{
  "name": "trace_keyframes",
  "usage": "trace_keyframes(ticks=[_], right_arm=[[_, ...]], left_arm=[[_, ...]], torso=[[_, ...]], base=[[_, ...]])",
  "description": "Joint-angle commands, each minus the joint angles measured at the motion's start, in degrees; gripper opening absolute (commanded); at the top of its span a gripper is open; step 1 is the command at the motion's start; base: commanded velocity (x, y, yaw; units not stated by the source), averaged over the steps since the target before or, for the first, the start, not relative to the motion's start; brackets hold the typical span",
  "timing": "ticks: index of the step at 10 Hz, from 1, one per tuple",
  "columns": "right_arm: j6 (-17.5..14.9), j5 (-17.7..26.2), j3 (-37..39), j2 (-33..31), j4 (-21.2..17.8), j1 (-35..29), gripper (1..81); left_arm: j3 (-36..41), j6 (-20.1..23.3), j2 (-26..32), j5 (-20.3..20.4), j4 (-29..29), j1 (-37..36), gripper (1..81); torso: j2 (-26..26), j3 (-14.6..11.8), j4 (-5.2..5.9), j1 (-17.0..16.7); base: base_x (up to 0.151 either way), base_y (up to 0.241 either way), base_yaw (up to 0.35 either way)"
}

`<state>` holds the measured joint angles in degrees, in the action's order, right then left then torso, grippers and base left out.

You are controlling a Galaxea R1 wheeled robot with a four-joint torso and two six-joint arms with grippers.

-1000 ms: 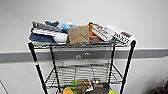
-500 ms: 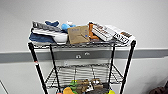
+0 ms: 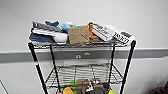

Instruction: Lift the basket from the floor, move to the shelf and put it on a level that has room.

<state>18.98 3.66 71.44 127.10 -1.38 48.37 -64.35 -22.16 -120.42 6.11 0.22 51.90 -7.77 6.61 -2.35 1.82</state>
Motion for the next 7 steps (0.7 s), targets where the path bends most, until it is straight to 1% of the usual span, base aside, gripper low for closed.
trace_keyframes(ticks=[1,6,7], right_arm=[[0.0,-3.92,-8.68,-2.26,-1.43,-12.1,1.0],[2.64,-3.75,-11.51,-4.37,-1.43,-17.64,1.0],[3.69,-3.66,-12.12,-4.81,-1.43,-18.96,1.0]], left_arm=[[7.39,-0.16,1.4,2.68,1.45,-10.71,1.0],[10.82,-0.34,2.19,2.59,0.75,-16.24,1.0],[11.53,-0.34,2.54,2.59,0.75,-17.21,1.0]], torso=[[0.0,0.0,0.0,0.0],[0.0,0.0,0.0,0.0],[0.0,0.0,0.0,0.0]], base=[[0.0,0.0,0.0],[0.0,0.0,0.0],[0.0,0.0,0.0]])
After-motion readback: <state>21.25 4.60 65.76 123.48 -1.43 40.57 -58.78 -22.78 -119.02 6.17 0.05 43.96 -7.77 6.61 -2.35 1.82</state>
